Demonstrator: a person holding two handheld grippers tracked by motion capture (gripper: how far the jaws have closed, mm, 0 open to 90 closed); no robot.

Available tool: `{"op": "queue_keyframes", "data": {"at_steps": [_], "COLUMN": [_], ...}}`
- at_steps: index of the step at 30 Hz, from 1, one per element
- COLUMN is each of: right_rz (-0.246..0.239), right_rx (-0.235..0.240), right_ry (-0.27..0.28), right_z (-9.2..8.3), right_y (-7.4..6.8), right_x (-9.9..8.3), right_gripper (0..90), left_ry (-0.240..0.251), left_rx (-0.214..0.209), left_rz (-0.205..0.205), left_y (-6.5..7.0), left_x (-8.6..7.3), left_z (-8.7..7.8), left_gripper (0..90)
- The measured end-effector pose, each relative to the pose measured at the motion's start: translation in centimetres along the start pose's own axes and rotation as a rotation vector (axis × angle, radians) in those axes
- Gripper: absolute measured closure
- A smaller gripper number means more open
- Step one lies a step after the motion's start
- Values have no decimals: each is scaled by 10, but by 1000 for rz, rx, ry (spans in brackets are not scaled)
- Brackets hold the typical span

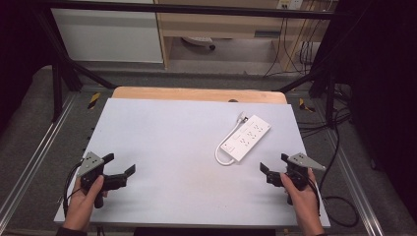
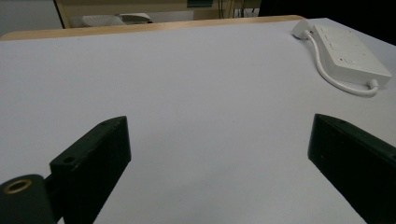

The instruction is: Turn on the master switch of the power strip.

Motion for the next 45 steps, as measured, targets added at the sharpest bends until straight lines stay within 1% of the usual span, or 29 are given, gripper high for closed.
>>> {"op": "queue_keyframes", "data": {"at_steps": [4, 9, 12, 15, 19, 23, 24, 27, 28, 31, 33, 34, 36, 37, 42, 45], "right_rz": [1, -8, -12, -5, 5, 0, 8, 7, 5, -1, -4, -7, -11, -13, -9, -4], "right_rx": [6, 18, 17, 33, 39, 46, 54, 54, 57, 64, 62, 57, 54, 46, 30, 27], "right_ry": [27, 47, 55, 46, 41, 35, 40, 40, 46, 47, 46, 50, 47, 49, 49, 54], "right_z": [-2, -2, -1, -1, 0, 3, 5, 9, 12, 17, 19, 22, 24, 27, 37, 43], "right_y": [-2, -5, -6, -9, -13, -14, -14, -13, -14, -16, -16, -16, -15, -15, -13, -13], "right_x": [5, 10, 15, 20, 29, 35, 40, 44, 50, 59, 61, 66, 68, 72, 79, 83], "right_gripper": [58, 62, 71, 70, 62, 57, 57, 55, 48, 41, 41, 43, 45, 52, 86, 137], "left_ry": [-1, -2, -3, -5, -10, -10, -10, -12, -13, -14, -14, -17, -18, -18, -20, -20], "left_rx": [1, 0, 0, -2, 0, 1, 1, 0, 1, 1, 1, 1, 1, 1, -2, -3], "left_rz": [-1, -5, -7, -7, -4, -3, -2, -2, -1, -1, 0, 4, 6, 6, 6, 5], "left_y": [0, 0, -1, 0, 0, 0, 0, 0, 0, 0, 0, 0, 0, 0, 1, 1], "left_x": [0, -1, -1, -1, -2, -2, -2, -2, -2, -3, -3, -3, -3, -3, -3, -3], "left_z": [0, 0, 0, 1, 2, 2, 2, 2, 2, 2, 2, 2, 2, 2, 2, 3], "left_gripper": [59, 58, 58, 58, 58, 58, 58, 58, 58, 58, 58, 58, 58, 58, 58, 58]}}
Point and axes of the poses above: each handheld gripper's, and its own axes: z roughly forward along the jaws, x roughly out of its top, y roughly to its right, the point moved 10 cm from there along z, roughly forward along the jaws
